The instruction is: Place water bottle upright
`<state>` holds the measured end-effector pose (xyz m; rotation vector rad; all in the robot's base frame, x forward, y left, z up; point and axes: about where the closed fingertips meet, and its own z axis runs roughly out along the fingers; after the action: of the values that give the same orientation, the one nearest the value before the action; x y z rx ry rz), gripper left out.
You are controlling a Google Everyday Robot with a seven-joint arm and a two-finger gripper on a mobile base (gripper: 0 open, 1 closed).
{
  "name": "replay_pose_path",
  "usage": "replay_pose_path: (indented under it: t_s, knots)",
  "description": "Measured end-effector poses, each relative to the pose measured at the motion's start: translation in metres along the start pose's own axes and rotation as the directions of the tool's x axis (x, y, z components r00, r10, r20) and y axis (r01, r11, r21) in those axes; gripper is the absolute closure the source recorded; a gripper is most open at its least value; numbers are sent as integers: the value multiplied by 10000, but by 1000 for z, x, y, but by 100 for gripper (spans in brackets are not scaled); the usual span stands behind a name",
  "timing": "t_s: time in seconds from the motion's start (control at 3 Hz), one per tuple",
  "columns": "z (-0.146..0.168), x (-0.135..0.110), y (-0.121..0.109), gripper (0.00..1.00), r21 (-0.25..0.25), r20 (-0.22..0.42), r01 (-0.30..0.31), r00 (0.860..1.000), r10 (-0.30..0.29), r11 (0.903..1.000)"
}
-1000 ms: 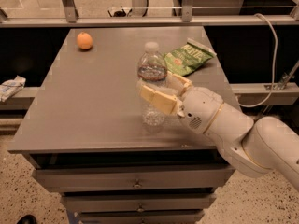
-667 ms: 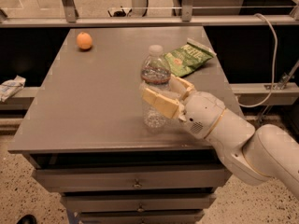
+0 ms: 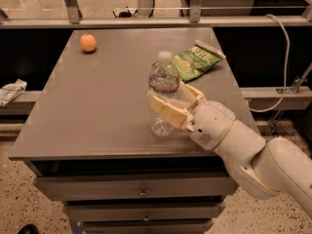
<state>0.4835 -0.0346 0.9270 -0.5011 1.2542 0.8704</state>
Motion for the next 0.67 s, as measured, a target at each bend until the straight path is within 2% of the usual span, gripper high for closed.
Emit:
replay_pose_path:
  t_s: [0.33, 0.67]
  knots:
    - [-2, 0, 1, 100, 12, 189, 172, 9997, -173, 9999]
    - [3, 3, 6, 100, -332, 291, 353, 9990, -343, 9988]
